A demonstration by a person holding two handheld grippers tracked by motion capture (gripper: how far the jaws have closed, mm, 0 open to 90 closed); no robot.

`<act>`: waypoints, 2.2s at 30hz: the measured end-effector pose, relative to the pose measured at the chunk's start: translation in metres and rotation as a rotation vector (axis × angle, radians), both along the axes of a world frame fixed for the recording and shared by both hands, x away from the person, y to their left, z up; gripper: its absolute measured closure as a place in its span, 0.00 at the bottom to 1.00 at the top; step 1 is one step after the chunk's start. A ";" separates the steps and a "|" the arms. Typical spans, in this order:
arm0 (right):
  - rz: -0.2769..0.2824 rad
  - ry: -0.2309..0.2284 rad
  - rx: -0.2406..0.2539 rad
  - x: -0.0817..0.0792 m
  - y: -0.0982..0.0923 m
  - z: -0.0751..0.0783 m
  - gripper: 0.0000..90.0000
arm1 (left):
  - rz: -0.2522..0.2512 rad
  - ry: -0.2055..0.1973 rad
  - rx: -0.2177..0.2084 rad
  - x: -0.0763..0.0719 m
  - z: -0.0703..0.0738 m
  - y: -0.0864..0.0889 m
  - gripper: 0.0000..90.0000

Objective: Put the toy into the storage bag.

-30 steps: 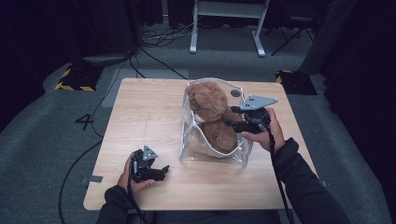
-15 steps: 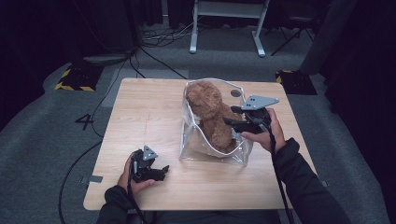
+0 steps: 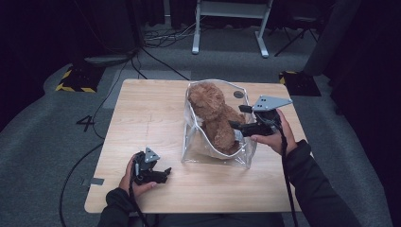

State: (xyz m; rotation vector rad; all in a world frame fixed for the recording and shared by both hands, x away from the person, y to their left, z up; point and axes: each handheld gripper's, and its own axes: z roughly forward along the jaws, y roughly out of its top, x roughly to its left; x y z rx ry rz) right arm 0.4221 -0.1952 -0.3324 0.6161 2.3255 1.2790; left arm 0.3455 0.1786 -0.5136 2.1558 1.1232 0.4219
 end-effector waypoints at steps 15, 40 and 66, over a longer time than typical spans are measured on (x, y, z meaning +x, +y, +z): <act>-0.020 -0.039 -0.028 -0.009 -0.031 0.011 0.29 | -0.001 -0.001 0.000 0.000 0.000 0.000 0.14; -0.104 -0.069 -0.071 -0.026 -0.070 0.011 0.27 | -0.001 0.000 0.001 0.000 0.000 0.000 0.14; -0.131 -0.057 -0.160 -0.032 -0.085 -0.007 0.27 | -0.002 -0.001 0.002 0.000 0.000 0.000 0.14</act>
